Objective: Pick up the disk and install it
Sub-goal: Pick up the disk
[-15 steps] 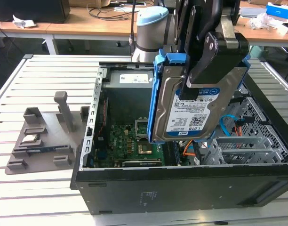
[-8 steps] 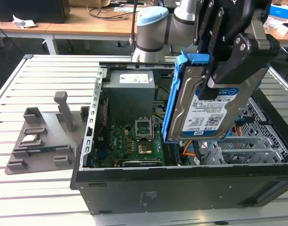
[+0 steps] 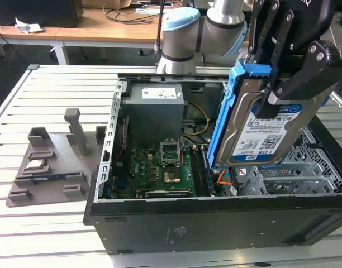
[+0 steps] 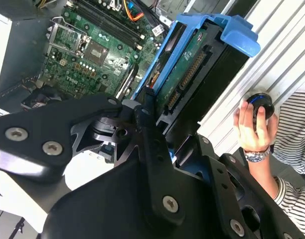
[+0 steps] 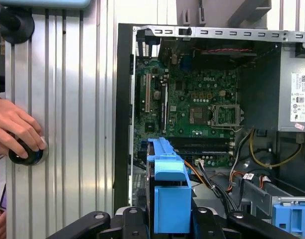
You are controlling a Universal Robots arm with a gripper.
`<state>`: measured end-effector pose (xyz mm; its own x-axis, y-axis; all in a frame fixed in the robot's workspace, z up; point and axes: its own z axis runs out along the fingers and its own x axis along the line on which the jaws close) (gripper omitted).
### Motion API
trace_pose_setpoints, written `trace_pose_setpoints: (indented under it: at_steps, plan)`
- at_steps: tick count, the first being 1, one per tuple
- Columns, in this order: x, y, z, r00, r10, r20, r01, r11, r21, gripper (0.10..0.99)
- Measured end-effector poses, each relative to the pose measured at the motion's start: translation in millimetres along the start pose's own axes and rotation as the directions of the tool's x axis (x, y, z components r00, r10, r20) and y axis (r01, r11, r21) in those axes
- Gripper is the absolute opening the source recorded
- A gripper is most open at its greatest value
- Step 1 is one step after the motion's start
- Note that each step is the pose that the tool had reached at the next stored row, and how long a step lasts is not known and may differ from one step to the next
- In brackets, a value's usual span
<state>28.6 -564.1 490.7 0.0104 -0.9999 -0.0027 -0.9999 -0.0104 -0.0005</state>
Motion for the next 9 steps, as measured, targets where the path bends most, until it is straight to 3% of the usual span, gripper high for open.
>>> trace_pose_setpoints:
  at_steps: [3,9]
  plan:
    - [0.1,-9.3,0.1,1.0000,0.000,-0.0004,0.000,1.0000,0.000,0.365]
    - [0.2,-18.3,0.3,1.0000,0.000,-0.0005,0.000,1.0000,0.000,0.365]
